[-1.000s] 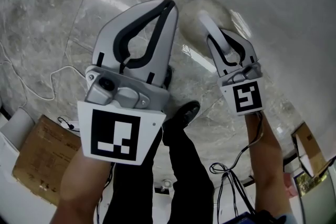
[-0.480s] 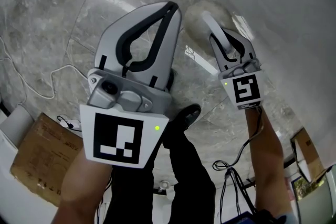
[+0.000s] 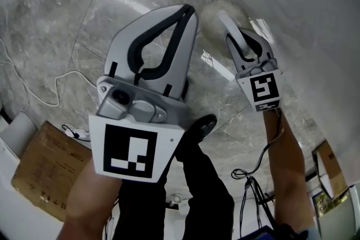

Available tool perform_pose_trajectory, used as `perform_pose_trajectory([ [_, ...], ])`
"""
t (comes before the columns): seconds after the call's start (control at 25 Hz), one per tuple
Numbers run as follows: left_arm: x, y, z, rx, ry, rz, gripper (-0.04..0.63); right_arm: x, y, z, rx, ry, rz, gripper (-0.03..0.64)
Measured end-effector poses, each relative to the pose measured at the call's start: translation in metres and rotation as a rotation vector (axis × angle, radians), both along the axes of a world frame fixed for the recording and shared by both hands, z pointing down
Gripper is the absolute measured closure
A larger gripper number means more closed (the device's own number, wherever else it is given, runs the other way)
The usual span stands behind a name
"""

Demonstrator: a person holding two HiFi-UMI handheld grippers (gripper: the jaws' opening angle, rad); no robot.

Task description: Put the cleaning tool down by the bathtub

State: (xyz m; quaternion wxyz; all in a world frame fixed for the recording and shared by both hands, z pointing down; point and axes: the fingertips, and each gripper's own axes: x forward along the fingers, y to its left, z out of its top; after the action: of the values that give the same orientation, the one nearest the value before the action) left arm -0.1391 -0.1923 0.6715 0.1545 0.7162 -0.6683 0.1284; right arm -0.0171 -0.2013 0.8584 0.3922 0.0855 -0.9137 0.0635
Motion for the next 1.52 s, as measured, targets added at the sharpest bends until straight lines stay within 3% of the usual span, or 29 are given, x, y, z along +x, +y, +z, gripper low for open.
perform_pose_trajectory([
  [0.4,-0.003,0.003,0.001,-0.003,0.003,-0.007,0.581,-0.006,0.000,0.012,-0.004,0.021,0.010,0.494],
  [0.72,0.003,-0.002,-0.024,0.020,0.004,0.000,0.581,-0.011,0.007,-0.033,0.001,-0.030,0.041,0.499],
  [0.92,0.008,-0.005,-0.058,0.039,0.002,-0.001,0.581,-0.031,0.005,-0.100,0.066,-0.185,0.039,0.511],
  [1.12,0.008,-0.001,-0.104,0.053,0.014,-0.040,0.581,-0.052,0.004,-0.203,0.081,-0.355,0.127,0.525],
  [1.52,0.008,0.013,-0.212,0.120,0.031,-0.116,0.581,-0.065,0.007,-0.376,0.114,-0.534,0.236,0.569],
])
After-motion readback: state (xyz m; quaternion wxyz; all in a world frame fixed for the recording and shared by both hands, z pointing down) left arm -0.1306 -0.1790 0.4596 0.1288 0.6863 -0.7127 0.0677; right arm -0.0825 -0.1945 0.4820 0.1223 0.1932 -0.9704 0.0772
